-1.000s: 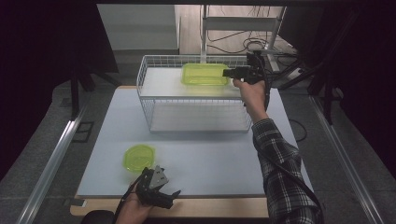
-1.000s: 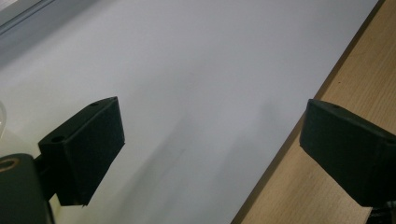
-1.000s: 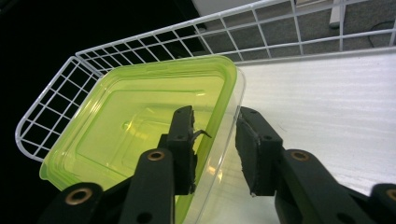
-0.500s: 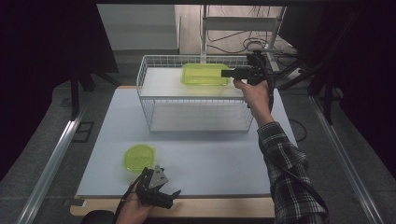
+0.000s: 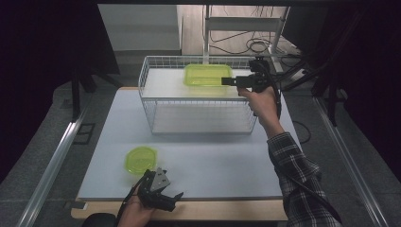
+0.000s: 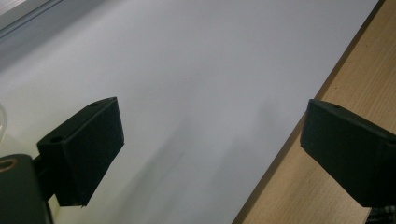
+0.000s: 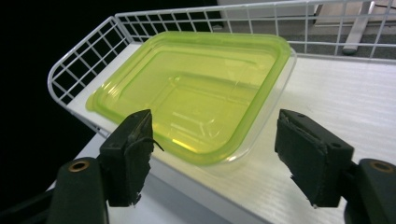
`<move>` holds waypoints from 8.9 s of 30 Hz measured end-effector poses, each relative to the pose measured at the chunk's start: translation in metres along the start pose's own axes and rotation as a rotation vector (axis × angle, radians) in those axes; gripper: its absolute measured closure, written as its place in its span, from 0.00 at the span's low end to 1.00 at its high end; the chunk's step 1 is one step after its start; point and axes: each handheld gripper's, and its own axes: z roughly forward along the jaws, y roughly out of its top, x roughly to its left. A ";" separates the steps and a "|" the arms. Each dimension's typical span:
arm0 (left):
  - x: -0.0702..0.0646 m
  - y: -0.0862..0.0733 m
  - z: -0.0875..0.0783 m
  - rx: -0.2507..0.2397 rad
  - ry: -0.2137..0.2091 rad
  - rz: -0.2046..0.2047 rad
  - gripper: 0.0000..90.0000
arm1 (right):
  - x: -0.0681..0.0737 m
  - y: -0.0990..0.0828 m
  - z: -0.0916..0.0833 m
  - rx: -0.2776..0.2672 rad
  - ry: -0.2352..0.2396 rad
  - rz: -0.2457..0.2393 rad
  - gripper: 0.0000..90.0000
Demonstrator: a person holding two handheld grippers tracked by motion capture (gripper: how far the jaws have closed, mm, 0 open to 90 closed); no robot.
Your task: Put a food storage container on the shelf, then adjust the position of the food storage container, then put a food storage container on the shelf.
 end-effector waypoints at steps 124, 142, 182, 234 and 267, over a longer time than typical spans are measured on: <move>0.127 -0.008 -0.076 -0.064 0.244 -0.323 1.00 | -0.021 -0.271 -0.027 0.167 -0.016 -0.222 0.10; 0.140 -0.030 -0.053 -0.006 0.299 -0.373 1.00 | -0.020 -0.274 -0.023 0.193 -0.009 -0.223 0.11; 0.085 -0.021 -0.020 0.074 0.052 -0.291 1.00 | -0.019 -0.275 -0.022 0.212 -0.013 -0.234 0.11; 0.032 -0.009 -0.014 0.021 -0.002 -0.178 0.09 | -0.017 -0.277 -0.019 0.241 0.000 -0.235 0.10; 0.031 -0.020 -0.017 -0.008 0.078 -0.128 0.04 | 0.000 -0.230 -0.001 0.266 0.139 -0.112 0.11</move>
